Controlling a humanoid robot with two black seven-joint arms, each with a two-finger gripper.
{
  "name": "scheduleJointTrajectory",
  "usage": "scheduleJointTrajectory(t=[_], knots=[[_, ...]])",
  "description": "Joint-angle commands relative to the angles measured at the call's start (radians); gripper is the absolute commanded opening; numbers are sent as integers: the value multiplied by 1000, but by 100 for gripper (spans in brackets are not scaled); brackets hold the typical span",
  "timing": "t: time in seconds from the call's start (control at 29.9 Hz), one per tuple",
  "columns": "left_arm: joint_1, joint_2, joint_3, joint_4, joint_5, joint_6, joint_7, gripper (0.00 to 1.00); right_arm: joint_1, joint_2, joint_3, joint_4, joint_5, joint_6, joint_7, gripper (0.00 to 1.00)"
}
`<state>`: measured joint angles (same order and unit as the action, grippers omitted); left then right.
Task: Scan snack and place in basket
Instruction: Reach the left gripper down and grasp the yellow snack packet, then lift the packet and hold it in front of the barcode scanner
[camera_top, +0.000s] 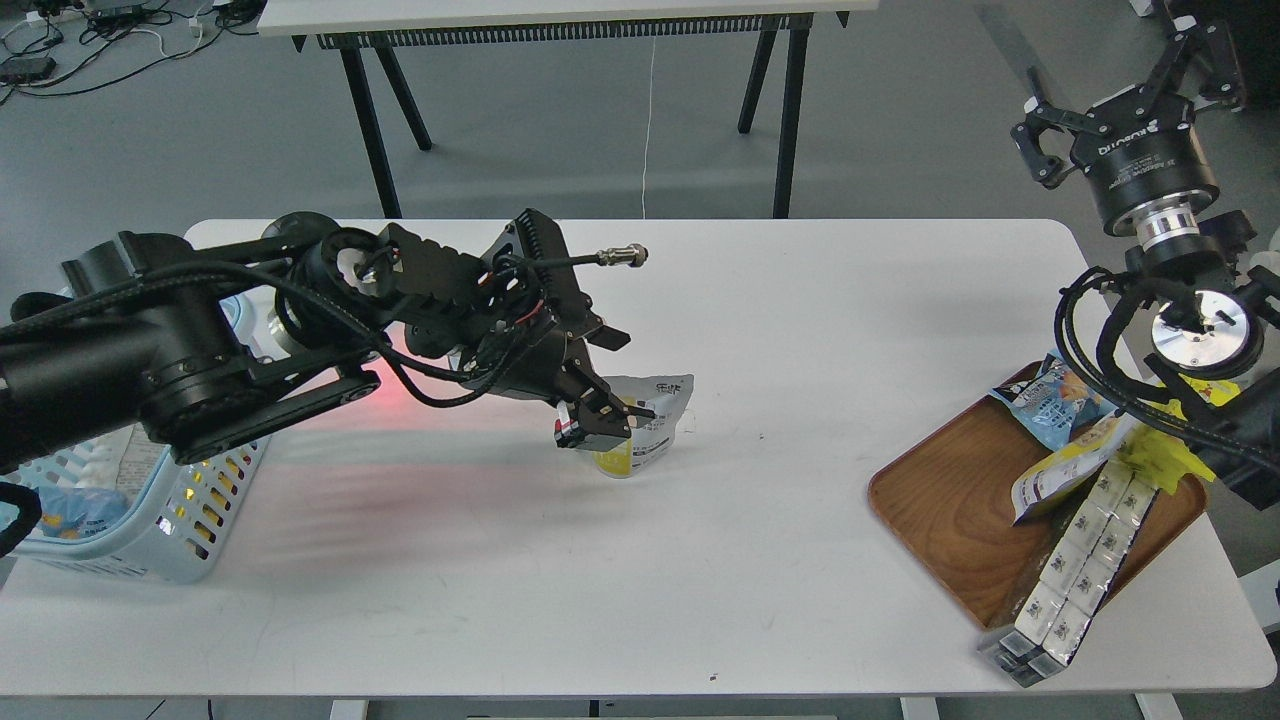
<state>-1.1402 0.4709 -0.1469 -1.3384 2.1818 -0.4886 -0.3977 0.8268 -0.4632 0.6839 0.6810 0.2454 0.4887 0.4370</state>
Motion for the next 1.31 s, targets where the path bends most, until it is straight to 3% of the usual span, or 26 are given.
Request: scheduleJointTrajectory(t=[0.0,0.17,0.6,0.7,1.0,1.17,1.27], knots=[[19,-6,1,11,0,0,-3,70,0,3,0,0,0,0,0,99],[20,-26,1,47,0,0,-3,55,2,5,0,0,0,0,2,99],[43,-75,1,125,0,7,-3,45,3,1,-1,-3,-1,0,2,100],[54,-78,0,128,0,5,-3,29,3,1,-1,-14,-1,0,2,100],[50,-75,0,148,0,5,-6,1,24,-2,-1,-54,-1,0,2,99],[42,-60,-8,128,0,8,-9,0,25,-3,-1,-54,-1,0,2,99],[40,-22,-17,90,0,7,-58,0,26,-5,-1,-54,-1,0,3,99]])
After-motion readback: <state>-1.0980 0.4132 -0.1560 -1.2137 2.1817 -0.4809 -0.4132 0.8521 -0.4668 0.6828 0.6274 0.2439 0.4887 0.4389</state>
